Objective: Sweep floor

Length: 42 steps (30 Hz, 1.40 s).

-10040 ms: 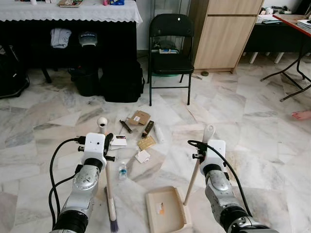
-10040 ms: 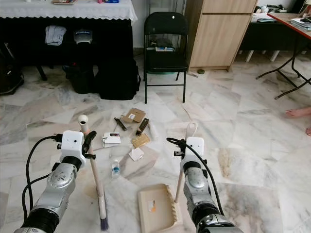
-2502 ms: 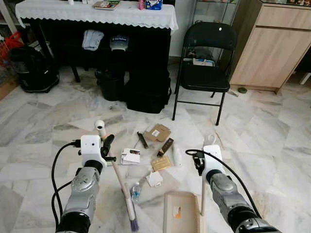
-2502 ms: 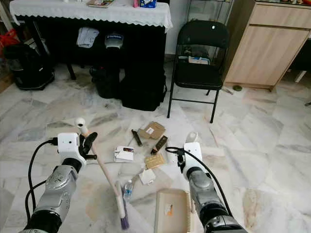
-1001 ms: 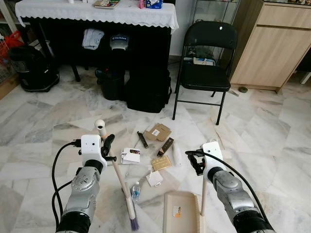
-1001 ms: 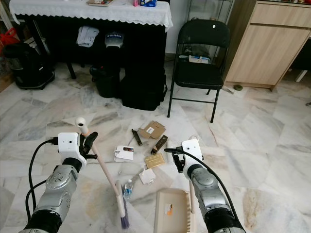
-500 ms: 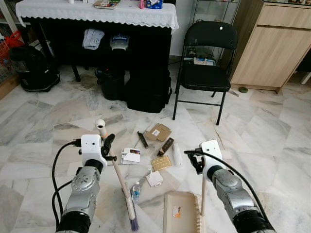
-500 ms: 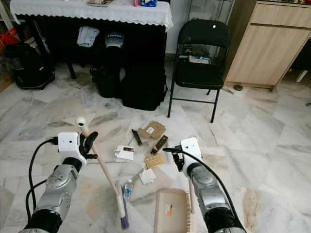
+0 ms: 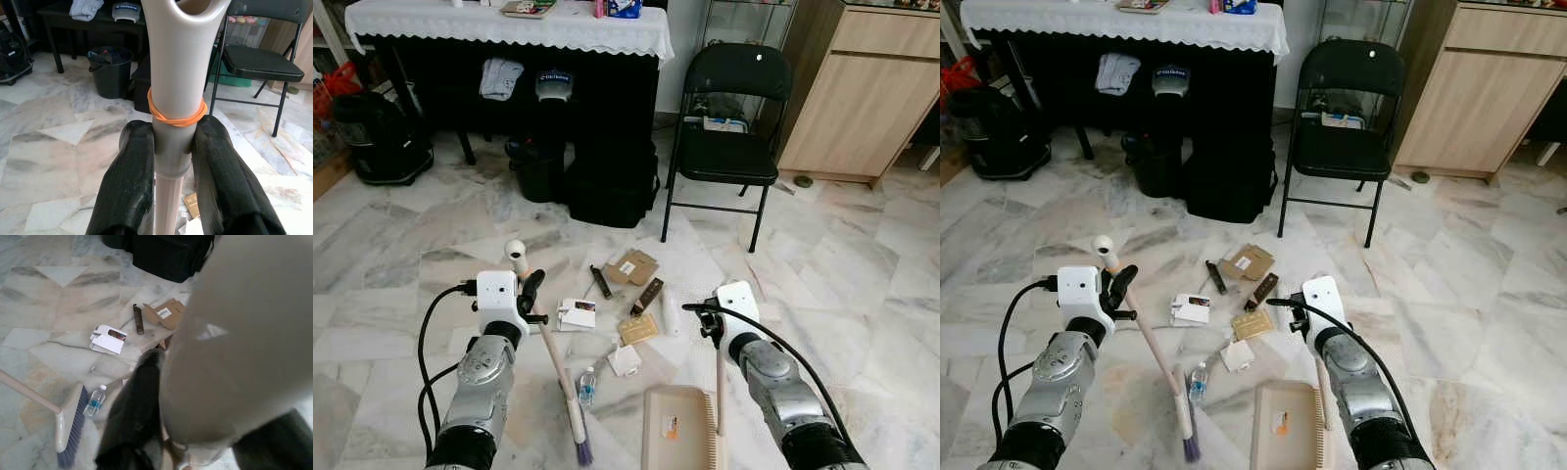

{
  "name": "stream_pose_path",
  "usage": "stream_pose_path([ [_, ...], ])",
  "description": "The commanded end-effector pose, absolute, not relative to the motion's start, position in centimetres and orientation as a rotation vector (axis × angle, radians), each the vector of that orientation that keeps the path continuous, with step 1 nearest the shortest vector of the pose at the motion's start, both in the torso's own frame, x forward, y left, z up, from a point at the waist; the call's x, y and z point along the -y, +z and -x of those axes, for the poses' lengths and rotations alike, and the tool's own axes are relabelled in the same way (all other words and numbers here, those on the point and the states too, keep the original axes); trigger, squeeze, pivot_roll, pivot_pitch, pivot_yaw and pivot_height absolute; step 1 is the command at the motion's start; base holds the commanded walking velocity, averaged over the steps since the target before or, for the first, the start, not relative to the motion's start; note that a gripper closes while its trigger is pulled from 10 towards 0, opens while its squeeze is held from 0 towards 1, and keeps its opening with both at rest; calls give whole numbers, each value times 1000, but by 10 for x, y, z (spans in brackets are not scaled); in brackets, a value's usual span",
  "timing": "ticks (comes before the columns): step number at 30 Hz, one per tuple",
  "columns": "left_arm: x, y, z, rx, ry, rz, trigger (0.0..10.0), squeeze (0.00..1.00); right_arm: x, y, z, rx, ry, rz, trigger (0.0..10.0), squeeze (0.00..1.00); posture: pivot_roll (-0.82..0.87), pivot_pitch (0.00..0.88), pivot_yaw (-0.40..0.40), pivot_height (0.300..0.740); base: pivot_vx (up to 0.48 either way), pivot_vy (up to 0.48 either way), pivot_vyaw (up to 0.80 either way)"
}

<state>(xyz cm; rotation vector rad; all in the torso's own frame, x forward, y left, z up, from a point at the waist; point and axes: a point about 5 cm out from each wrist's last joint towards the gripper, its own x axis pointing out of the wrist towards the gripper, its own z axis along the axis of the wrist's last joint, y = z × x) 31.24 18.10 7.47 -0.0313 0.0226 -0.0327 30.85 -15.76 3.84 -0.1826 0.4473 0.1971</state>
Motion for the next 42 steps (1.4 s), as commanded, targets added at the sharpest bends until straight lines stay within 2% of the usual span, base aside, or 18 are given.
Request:
stream_pose_path([
  [1, -177, 83, -317, 10, -53, 35, 10000, 0, 154, 43, -311, -427, 208, 181, 0, 0, 32, 0, -56, 740, 0, 0, 0],
  [12, -177, 82, -316, 7, -56, 35, 10000, 0, 153, 43, -315, -410, 166, 174, 0, 0, 32, 0, -54, 740, 0, 0, 0],
  [13, -177, 82, -316, 7, -56, 35, 10000, 0, 154, 44, -316, -403, 154, 184, 4431, 0, 34, 0, -54, 740, 0, 0, 0],
  [14, -177, 82, -316, 7, -56, 35, 10000, 0, 154, 44, -316, -403, 154, 184, 4431, 0, 34, 0, -54, 740, 0, 0, 0],
  [15, -177, 82, -316, 8, -56, 35, 10000, 0, 153, 44, -317, -403, 154, 187, 10000, 0, 34, 0, -54, 740, 0, 0, 0],
  [31, -180, 83, -316, 22, -27, 32, 10000, 0, 149, 53, -328, -318, 120, 188, 10000, 0, 35, 0, -55, 740, 0, 0, 0],
  [42, -184, 84, -315, 38, 3, 37, 10000, 0, 139, 40, -325, -348, 148, 149, 10000, 0, 38, 0, -57, 740, 0, 0, 0],
])
